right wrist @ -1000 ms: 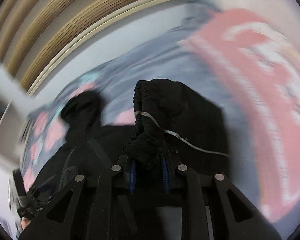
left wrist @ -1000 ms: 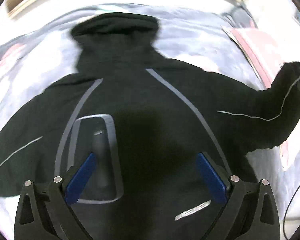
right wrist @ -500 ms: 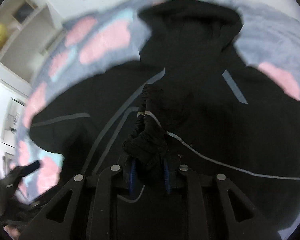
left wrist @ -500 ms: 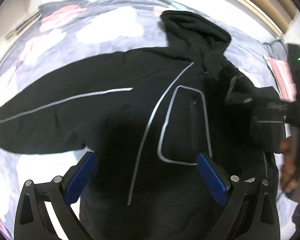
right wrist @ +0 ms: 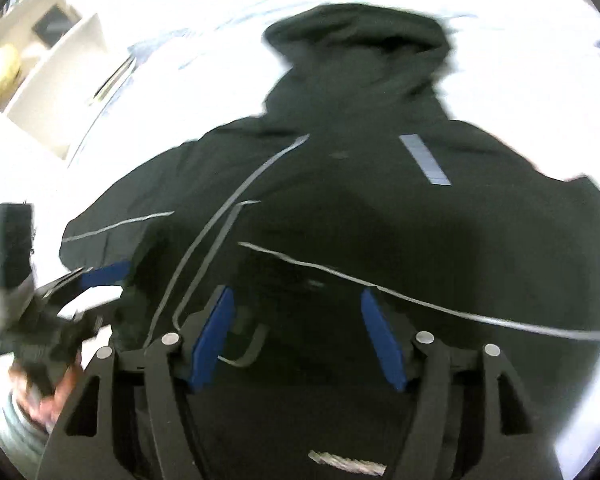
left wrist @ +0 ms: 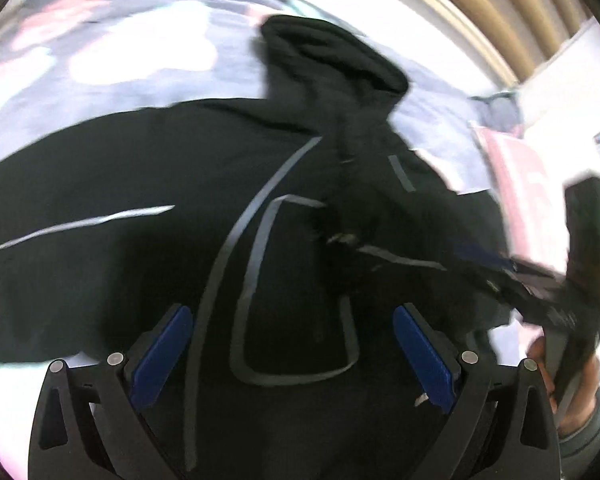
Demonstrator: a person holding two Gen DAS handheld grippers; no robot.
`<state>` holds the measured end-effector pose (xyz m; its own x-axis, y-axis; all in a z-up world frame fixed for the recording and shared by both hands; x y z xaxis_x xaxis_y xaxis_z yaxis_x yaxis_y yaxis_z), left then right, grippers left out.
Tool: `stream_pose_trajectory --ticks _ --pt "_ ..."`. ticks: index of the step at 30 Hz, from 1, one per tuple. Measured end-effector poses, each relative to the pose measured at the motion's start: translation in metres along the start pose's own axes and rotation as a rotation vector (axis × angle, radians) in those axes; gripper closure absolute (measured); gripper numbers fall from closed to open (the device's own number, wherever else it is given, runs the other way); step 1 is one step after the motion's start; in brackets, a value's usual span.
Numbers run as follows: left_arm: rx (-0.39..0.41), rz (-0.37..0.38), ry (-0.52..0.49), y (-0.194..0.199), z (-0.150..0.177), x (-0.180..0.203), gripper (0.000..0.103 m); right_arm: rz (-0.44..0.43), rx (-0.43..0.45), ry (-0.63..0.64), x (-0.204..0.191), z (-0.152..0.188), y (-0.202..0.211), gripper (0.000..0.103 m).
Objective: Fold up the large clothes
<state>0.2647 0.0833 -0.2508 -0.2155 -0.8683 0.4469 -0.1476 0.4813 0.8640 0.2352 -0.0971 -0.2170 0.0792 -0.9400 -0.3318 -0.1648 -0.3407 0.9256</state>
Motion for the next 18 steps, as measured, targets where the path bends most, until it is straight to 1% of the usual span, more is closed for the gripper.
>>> stream_pose_trajectory --ticks 2,5,7,9,10,12,13,14,16,18 --pt "-0.018 0.030 -0.012 -0.015 -0.011 0.009 0.003 0.024 0.013 -0.059 0.025 0.014 0.017 0.034" --pt "-0.067 0.032 -0.021 -0.044 -0.027 0.015 0.003 0.081 0.020 -0.119 0.050 0.033 0.031 0.034" --pt "-0.097 0.030 -0.030 -0.063 -0.035 0.021 0.003 0.111 0.006 -0.145 0.061 0.044 0.034 0.034" --pt "-0.109 0.020 -0.042 -0.077 -0.042 0.025 0.004 0.114 -0.014 -0.174 0.070 0.061 0.037 0.034" --pt "-0.117 0.013 -0.043 -0.082 -0.043 0.026 0.007 0.113 -0.028 -0.186 0.076 0.067 0.036 0.034" --pt "-0.146 0.013 -0.041 -0.096 -0.046 0.028 0.041 0.131 -0.045 -0.199 0.083 0.075 0.034 0.034" --pt "-0.170 0.015 -0.039 -0.104 -0.047 0.028 0.078 0.132 -0.046 -0.202 0.086 0.076 0.033 0.034" --pt "-0.188 0.035 -0.036 -0.109 -0.046 0.030 0.082 0.131 -0.042 -0.206 0.088 0.075 0.032 0.034" --pt "-0.140 0.034 -0.057 -0.100 -0.052 0.035 0.085 0.138 -0.014 -0.215 0.092 0.068 0.039 0.034" --pt "-0.063 0.030 -0.068 -0.070 -0.058 0.039 0.085 0.153 0.029 -0.219 0.097 0.057 0.050 0.034"
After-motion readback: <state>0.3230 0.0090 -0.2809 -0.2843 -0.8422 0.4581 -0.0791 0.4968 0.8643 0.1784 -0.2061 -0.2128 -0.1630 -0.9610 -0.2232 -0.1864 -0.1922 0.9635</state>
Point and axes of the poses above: each gripper's, at about its wrist camera, not at the fingertips, and y roughly against the way its jaws point, x to its right, z to its underside, the point moved 8 cm from there along -y, roughly the way its jaws point, and after that the axes turned 10 degrees about -x, right-handed, at the moved point
